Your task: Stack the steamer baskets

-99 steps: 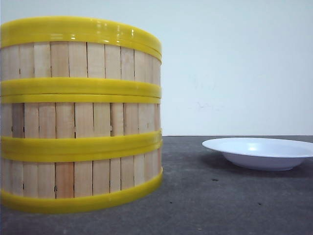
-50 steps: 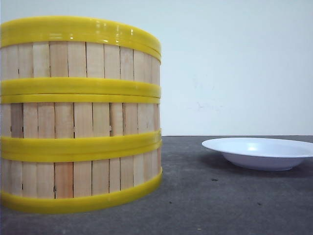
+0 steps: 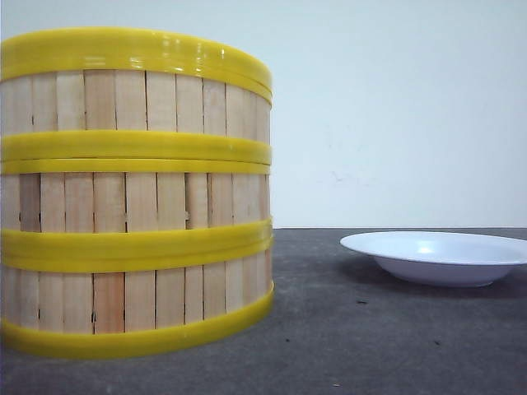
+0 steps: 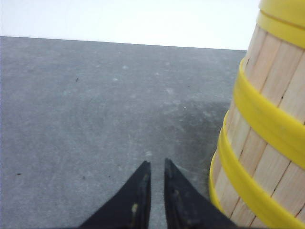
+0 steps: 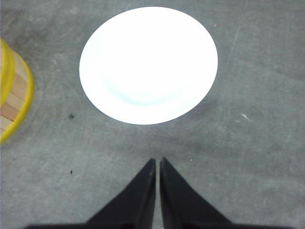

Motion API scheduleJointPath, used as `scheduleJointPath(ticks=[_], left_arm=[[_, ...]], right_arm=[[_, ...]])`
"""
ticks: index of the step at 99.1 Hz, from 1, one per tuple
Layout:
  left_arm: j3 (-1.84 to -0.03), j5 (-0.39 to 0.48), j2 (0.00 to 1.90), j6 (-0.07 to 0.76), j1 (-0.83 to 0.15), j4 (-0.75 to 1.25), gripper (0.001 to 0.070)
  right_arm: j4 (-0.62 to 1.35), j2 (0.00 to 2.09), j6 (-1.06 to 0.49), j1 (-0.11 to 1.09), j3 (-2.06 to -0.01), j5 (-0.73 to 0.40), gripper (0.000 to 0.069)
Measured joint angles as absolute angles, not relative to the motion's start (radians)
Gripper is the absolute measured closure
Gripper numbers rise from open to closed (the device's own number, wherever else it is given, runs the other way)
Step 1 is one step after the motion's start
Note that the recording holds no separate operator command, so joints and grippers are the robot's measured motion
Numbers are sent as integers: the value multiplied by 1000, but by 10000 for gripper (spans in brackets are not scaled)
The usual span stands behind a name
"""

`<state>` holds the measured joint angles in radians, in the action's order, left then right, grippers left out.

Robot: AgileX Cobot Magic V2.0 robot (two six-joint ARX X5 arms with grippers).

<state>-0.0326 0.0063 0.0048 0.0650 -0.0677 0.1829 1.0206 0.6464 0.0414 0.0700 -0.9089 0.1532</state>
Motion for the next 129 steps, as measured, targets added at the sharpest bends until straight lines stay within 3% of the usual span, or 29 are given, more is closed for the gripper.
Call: scheduleJointPath(ticks=[34, 61, 72, 101, 129], left_arm=[[-33, 6, 5, 65, -68, 183, 685], [-33, 6, 5, 65, -68, 183, 685], [-33, 7, 5, 65, -68, 183, 685], [-33, 7, 5, 65, -68, 183, 685], [-33, 6, 5, 65, -68, 183, 685]], right_arm=[[903, 543, 40, 68, -838, 150, 681], [369, 286, 33, 44, -429, 162, 681], [240, 181, 34, 44, -237, 164, 681], [107, 14, 34, 56, -23, 163, 681], [164, 4, 34, 94, -15, 136, 681]])
